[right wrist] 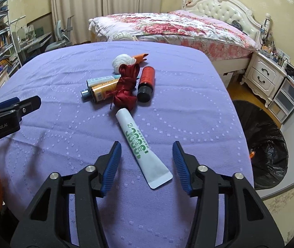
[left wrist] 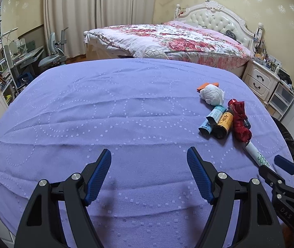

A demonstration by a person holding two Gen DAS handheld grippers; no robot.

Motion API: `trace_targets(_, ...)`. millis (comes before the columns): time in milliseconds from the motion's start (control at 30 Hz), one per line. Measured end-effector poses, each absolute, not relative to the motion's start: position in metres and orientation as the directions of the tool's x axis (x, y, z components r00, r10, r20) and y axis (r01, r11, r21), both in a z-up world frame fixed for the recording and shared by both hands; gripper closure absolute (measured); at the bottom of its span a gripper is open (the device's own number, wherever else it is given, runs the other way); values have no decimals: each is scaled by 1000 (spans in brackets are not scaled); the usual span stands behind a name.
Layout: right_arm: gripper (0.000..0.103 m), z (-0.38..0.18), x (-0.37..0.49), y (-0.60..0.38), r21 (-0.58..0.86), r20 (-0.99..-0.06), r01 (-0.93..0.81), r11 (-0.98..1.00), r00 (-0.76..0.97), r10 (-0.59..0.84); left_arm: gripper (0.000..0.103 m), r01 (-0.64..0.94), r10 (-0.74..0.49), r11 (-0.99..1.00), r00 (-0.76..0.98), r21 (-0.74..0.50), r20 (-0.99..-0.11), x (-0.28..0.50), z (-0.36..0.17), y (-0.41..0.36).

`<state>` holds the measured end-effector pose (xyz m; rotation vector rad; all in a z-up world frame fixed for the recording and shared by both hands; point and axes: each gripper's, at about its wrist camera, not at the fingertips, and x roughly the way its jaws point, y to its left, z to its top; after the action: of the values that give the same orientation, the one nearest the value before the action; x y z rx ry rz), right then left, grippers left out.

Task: Collect trash
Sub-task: 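Grasp the white toothpaste tube with the right gripper and lift it, then grasp the red cloth with the left gripper and lift it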

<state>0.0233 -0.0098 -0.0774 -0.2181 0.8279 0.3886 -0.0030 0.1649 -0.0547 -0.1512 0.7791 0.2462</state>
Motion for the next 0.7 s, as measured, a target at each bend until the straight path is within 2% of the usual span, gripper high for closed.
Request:
trace_targets(67, 76, -81, 24, -8, -41, -762, -423, 905, 599, 246, 29, -270, 158, 962, 684, -46, -712, -1, -55, 163)
trace_targets(167, 84, -81, 22, -8, -44, -760, -424, 904, 602, 245, 29, -258, 147, 965, 683, -49, -715, -1, -56, 159)
trace_targets(700, 85, -67, 39, -46, -20, -724, -346, 938, 652, 225, 30, -128, 62, 991, 705, -40, -706, 25, -46, 101)
